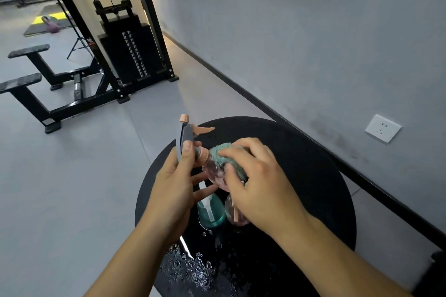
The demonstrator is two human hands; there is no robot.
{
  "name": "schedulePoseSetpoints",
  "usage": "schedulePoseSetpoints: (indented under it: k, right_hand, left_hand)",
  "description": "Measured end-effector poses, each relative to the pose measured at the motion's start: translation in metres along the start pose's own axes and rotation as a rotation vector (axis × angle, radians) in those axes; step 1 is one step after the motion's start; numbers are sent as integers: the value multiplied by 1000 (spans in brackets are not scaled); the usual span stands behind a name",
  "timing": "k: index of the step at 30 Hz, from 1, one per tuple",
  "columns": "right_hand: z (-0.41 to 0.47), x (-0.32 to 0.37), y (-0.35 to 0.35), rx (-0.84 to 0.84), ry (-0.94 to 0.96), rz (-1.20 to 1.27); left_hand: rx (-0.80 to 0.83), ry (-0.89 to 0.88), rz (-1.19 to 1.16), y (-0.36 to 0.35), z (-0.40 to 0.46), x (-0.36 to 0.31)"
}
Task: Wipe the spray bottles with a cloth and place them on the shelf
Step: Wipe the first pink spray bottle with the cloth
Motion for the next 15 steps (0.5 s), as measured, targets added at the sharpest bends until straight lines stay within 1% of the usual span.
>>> schedulePoseSetpoints:
  k: [2, 4, 5, 7, 9, 10, 13, 15]
  right_hand:
    - [3, -9, 5, -40, -93, 69]
    - [5, -12, 8, -41, -154, 143]
    - [5, -11, 8, -28, -145, 153]
    - [3, -3, 6, 4, -68, 127]
    - [1, 0, 4, 21, -15, 96]
    - [2, -3, 4, 9, -29, 96]
    - [4, -14, 8, -27, -159, 139]
    - [4, -14, 9, -23, -171, 167]
  left_hand:
    - [20, -10, -13, 6, 4, -6]
    - [52, -32, -6, 10, 6, -8]
    - [80, -46, 17, 9, 6, -9]
    - [128, -70, 82, 5, 3, -6]
    - [144, -92, 131, 3, 2, -2]
    - [142, -101, 136, 3, 2, -1]
    - [122, -110, 94, 6, 4, -4]
    - [133, -117, 92, 6, 5, -4]
Point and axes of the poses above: each hand's wrist, its own z-axis towards the middle knuckle, its own y-axis out of the back of the hand, x = y × z, the point moved 2 cm from there along z, towards the middle knuckle, and after that the axes turned 4 degrees about -y, right-handed, at the moved point
